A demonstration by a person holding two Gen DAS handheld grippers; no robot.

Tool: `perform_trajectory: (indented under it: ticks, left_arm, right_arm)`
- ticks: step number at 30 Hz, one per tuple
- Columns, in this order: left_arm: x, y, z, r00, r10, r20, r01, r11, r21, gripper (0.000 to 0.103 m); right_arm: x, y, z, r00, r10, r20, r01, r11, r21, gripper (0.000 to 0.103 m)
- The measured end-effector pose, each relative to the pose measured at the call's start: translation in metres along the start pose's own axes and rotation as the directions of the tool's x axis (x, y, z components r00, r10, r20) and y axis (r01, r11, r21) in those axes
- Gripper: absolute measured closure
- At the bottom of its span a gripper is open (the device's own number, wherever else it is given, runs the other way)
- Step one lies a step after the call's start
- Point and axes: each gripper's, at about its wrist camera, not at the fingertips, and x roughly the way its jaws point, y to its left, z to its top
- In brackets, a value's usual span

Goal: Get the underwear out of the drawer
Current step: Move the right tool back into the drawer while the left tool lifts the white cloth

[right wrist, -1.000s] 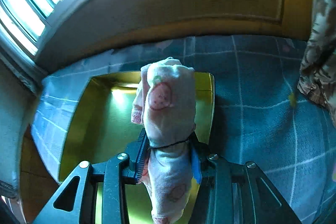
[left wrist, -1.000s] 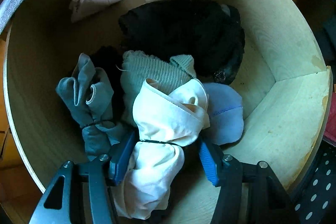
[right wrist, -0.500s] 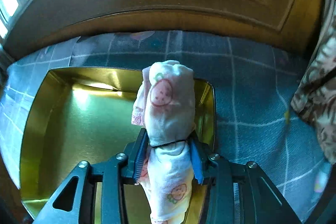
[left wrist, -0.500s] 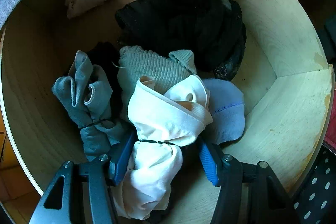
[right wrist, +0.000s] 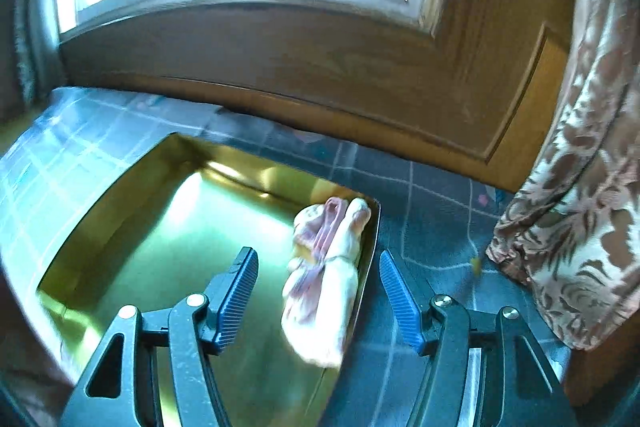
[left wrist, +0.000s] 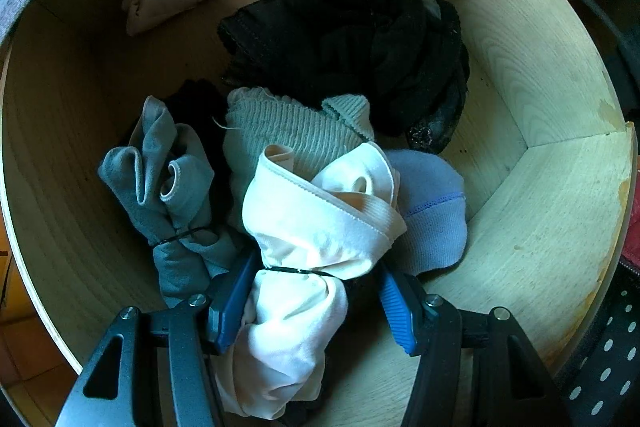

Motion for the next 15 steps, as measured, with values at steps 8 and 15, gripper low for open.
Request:
perform_trajectory:
  ticks: [8,15]
  left_arm:
    - [-0.001,0.000,-0.001,1.000,-0.007,0.005,0.007,1.000,0.007,0.043]
    - [-0.003,0.003,-0.002,0.999,-0.032,-0.002,0.033,0.999,0.015,0.043]
  right_arm:
    - [-0.090,0.014,-0.095,0.990,0.136,0.029,-0.133,0.987,-0.089,0.039]
    - [-0.109,0.016,-0.199,0.956,0.266,-0.125,-0.275,0.959,-0.061,0.035]
